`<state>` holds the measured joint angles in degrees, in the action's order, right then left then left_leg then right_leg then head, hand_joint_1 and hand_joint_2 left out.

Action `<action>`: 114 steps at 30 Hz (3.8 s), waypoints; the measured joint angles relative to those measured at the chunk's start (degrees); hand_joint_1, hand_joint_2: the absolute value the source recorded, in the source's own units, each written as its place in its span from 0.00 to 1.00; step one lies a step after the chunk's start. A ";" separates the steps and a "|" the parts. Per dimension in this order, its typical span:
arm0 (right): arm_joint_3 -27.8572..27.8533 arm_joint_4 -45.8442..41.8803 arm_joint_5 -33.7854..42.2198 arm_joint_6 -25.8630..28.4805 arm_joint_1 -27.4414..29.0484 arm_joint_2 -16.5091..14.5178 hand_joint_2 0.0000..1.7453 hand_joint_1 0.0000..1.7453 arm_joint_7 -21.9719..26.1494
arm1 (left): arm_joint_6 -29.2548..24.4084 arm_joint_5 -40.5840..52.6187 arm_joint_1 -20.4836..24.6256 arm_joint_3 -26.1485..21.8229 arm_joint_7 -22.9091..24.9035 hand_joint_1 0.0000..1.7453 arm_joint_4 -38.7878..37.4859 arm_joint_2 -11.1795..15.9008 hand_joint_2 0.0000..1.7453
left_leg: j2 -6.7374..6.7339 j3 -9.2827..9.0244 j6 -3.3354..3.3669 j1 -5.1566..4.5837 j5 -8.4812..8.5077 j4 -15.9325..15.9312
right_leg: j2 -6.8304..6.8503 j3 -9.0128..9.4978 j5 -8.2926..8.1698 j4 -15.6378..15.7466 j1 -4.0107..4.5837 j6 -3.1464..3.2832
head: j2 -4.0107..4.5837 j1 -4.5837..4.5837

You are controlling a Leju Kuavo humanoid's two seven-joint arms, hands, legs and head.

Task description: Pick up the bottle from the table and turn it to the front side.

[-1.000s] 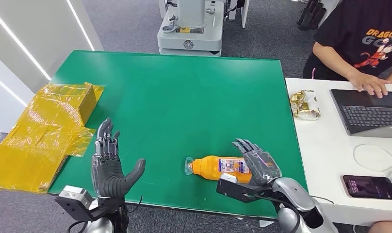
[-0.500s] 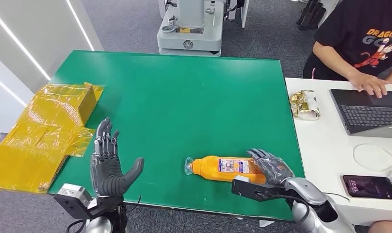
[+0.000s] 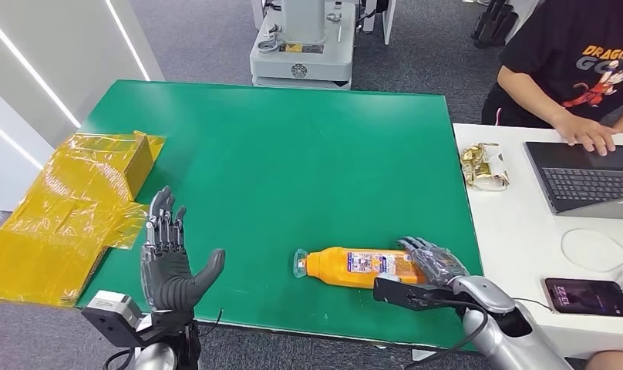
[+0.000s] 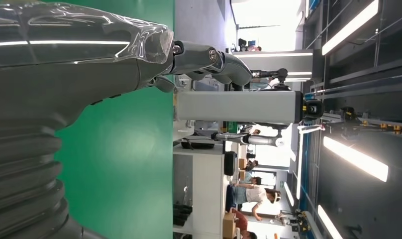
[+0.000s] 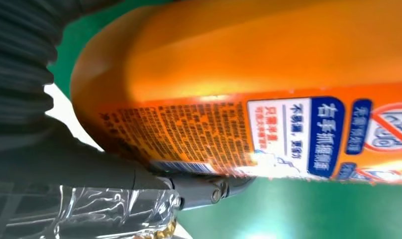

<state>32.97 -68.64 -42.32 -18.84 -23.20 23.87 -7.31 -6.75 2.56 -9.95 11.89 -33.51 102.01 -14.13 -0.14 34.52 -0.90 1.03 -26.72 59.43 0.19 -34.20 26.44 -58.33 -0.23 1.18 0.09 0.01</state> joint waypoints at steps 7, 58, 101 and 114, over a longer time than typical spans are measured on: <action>0.36 2.76 -1.31 2.87 -0.95 -2.23 1.00 0.96 1.10 | -0.01 0.01 0.39 -0.25 0.01 0.00 0.00 -0.06 1.00 | -0.01 -0.03 0.00 0.01 0.00 -0.01 | -0.01 0.00 0.00 0.00 0.01 0.00 | 0.00 0.01; -8.01 -9.93 -5.65 43.06 14.07 -21.17 1.00 1.00 17.40 | 1.58 -10.32 4.68 0.24 -0.61 0.00 -2.49 -0.53 1.00 | 0.00 0.00 0.00 0.01 0.00 -0.02 | -0.01 -0.05 0.03 0.00 0.01 0.00 | 0.00 0.01; 0.85 8.24 -4.05 32.92 -0.01 -28.82 1.00 1.00 25.65 | 12.55 -9.27 9.42 9.62 0.64 0.00 -5.88 3.11 1.00 | -0.05 0.01 0.00 0.01 0.02 -0.01 | -0.08 -0.06 0.01 -0.03 0.01 0.01 | 0.00 0.01; 0.91 9.55 -4.90 30.92 0.14 -28.97 1.00 1.00 22.72 | 9.11 -7.63 9.32 8.77 0.64 0.00 -6.03 3.03 1.00 | -0.05 0.01 0.00 0.01 0.02 -0.01 | -0.09 -0.07 0.01 -0.03 0.01 0.01 | 0.00 0.01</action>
<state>33.88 -59.09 -47.21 12.08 -23.06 -5.10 15.42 2.36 -5.07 -0.62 20.66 -32.87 95.98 -11.10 -0.19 34.53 -0.90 1.04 -26.70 59.42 0.10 -34.28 26.45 -58.36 -0.21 1.19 0.09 0.02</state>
